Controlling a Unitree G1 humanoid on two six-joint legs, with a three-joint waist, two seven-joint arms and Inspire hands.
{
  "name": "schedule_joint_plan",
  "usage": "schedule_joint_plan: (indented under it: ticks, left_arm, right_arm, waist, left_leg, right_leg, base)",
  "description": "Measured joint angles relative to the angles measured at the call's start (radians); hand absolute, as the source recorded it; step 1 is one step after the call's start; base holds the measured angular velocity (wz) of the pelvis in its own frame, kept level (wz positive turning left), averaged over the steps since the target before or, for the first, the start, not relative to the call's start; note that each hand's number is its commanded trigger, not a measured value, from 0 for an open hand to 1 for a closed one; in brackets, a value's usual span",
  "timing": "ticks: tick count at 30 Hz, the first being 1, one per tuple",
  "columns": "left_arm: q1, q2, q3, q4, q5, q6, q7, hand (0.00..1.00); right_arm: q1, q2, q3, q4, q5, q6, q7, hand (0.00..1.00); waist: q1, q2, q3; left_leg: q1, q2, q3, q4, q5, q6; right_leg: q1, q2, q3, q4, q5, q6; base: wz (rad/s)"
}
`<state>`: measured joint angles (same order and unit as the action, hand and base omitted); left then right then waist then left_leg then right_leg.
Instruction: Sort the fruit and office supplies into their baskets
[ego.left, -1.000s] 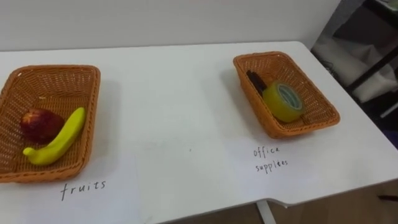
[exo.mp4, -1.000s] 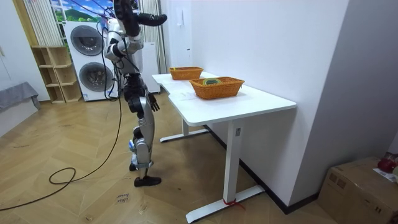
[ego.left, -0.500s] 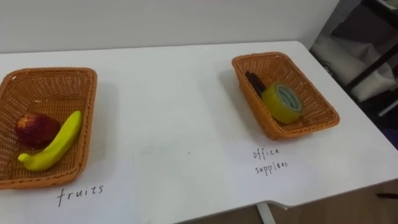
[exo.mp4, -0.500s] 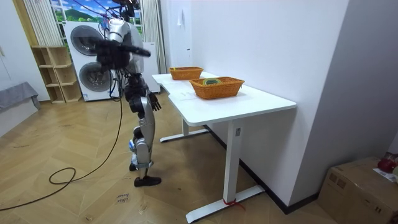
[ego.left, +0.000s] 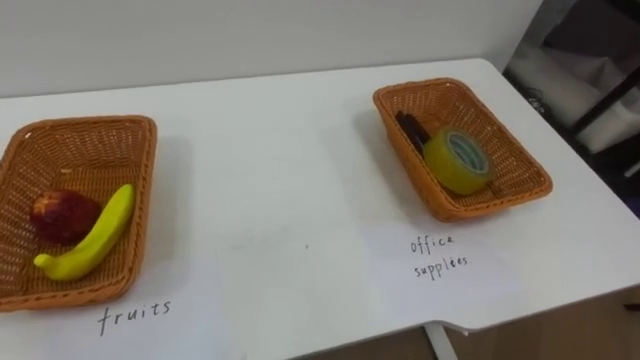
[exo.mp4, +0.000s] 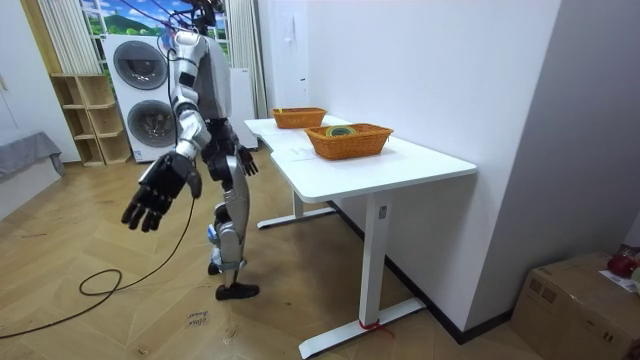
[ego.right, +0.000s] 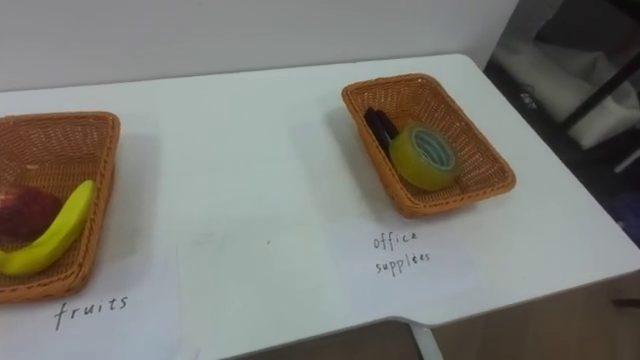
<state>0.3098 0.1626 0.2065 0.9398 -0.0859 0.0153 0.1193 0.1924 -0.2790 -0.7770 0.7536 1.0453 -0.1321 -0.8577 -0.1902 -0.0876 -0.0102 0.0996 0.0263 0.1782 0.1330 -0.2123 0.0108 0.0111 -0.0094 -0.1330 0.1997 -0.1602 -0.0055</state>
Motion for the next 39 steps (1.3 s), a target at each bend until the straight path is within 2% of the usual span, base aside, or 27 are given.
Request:
schedule_joint_plan:
  ticks: [1,4,8,12,18,20,22,23,25,27,31,34,36,39]
  left_arm:
    - [-0.006,-0.008,0.000,0.000,0.001,0.006,0.000,0.00]
    - [-0.006,-0.029,-0.001,0.000,-0.003,0.009,0.002,0.00]
    - [-0.003,-0.039,-0.005,0.000,-0.003,0.011,0.005,0.00]
    - [-0.014,-0.048,-0.004,0.022,-0.002,0.011,0.004,0.00]
    - [-0.005,-0.059,0.004,0.057,-0.001,0.028,-0.017,0.00]
    - [-0.008,-0.060,0.004,0.062,-0.003,0.031,-0.019,0.00]
    - [-0.016,-0.061,0.004,0.063,-0.002,0.030,-0.022,0.00]
    - [-0.017,-0.063,0.004,0.063,-0.001,0.030,-0.022,0.00]
    - [-0.021,-0.066,0.004,0.065,-0.002,0.030,-0.022,0.00]
    - [-0.022,-0.065,0.001,0.070,-0.003,0.030,-0.022,0.00]
    - [-0.035,-0.062,-0.025,0.078,0.001,0.029,-0.021,0.00]
    - [-0.051,-0.059,-0.064,0.085,-0.020,0.024,-0.010,0.00]
    - [-0.075,-0.055,-0.095,0.103,-0.024,0.018,0.004,0.00]
    - [-0.082,-0.055,-0.131,0.112,-0.034,0.007,0.009,0.00]
  right_arm:
    - [0.006,0.028,0.001,0.020,0.000,0.000,0.000,0.00]
    - [0.019,0.065,0.009,0.101,0.000,0.002,0.002,0.00]
    - [0.027,0.100,0.039,0.184,0.001,0.002,0.022,0.00]
    - [0.035,0.154,0.073,0.269,0.008,0.007,0.089,0.00]
    - [0.033,0.168,0.143,0.413,-0.032,0.074,0.254,0.00]
    - [0.036,0.170,0.207,0.429,-0.079,0.096,0.314,0.00]
    - [0.035,0.170,0.279,0.448,-0.179,0.125,0.396,0.00]
    - [0.035,0.170,0.296,0.450,-0.212,0.131,0.417,0.00]
    - [0.035,0.171,0.387,0.455,-0.321,0.147,0.500,0.00]
    - [0.030,0.171,0.442,0.457,-0.406,0.159,0.557,0.00]
    - [-0.004,0.170,0.569,0.446,-0.692,0.177,0.653,0.00]
    - [-0.032,0.170,0.665,0.435,-0.867,0.177,0.675,0.00]
    - [-0.051,0.171,0.716,0.424,-0.940,0.176,0.678,0.00]
    - [-0.080,0.174,0.786,0.412,-1.019,0.165,0.675,0.00]
  waist:
    - [0.003,0.002,0.0004]
    - [0.003,0.018,0.0053]
    - [0.003,0.027,0.0064]
    - [0.005,0.033,0.0049]
    - [0.008,0.036,0.0048]
    - [0.016,0.036,0.0047]
    - [0.039,0.037,0.0046]
    - [0.045,0.038,0.0047]
    - [0.077,0.038,0.0058]
    - [0.089,0.038,0.0059]
    - [0.132,0.042,0.0069]
    - [0.160,0.045,0.0064]
    - [0.170,0.051,0.0043]
    - [0.187,0.058,0.0066]
  left_leg:
    - [0.000,-0.002,-0.004,0.000,0.000,0.000]
    - [0.000,-0.004,-0.012,0.000,-0.001,0.001]
    - [0.000,-0.004,-0.019,0.001,-0.001,0.001]
    - [-0.001,-0.004,-0.024,-0.002,-0.001,0.001]
    - [0.016,-0.008,-0.027,-0.001,-0.001,0.001]
    - [0.016,-0.008,-0.027,0.002,-0.001,0.001]
    - [0.018,-0.008,-0.027,0.002,-0.001,0.001]
    - [0.020,-0.008,-0.027,0.002,-0.001,0.001]
    - [0.029,-0.006,-0.028,0.002,-0.001,0.001]
    - [0.034,-0.006,-0.033,0.003,-0.001,0.000]
    - [0.031,-0.004,-0.042,0.000,-0.003,-0.002]
    - [0.027,-0.004,-0.046,0.002,-0.003,-0.002]
    - [0.020,-0.006,-0.056,0.005,-0.003,-0.002]
    - [0.015,-0.006,-0.073,0.012,-0.003,-0.002]
  right_leg:
    - [0.000,-0.002,-0.006,0.006,-0.006,0.001]
    - [0.001,-0.005,-0.005,0.007,-0.009,0.002]
    - [0.002,-0.005,-0.007,0.007,-0.011,0.001]
    - [0.002,-0.005,-0.008,0.006,-0.015,0.001]
    - [0.011,-0.008,-0.006,0.006,-0.021,0.003]
    - [0.009,-0.009,-0.005,0.004,-0.024,0.003]
    - [0.009,-0.009,-0.005,0.005,-0.024,0.003]
    - [0.010,-0.009,-0.005,0.005,-0.025,0.002]
    - [0.017,-0.008,-0.005,0.006,-0.025,0.002]
    - [0.026,-0.009,-0.009,0.004,-0.025,0.001]
    - [0.026,-0.007,-0.016,0.003,-0.024,0.000]
    - [0.027,-0.007,-0.029,0.003,-0.022,-0.002]
    - [0.027,-0.008,-0.038,0.000,-0.021,-0.002]
    - [0.042,-0.008,-0.050,-0.016,-0.017,0.000]
  base:
    - [0.13]
    - [0.07]
    - [0.02]
    - [0.02]
    - [0.00]
    - [0.00]
    - [0.00]
    - [0.00]
    - [0.00]
    - [0.08]
    - [0.03]
    - [0.03]
    - [0.15]
    - [0.17]
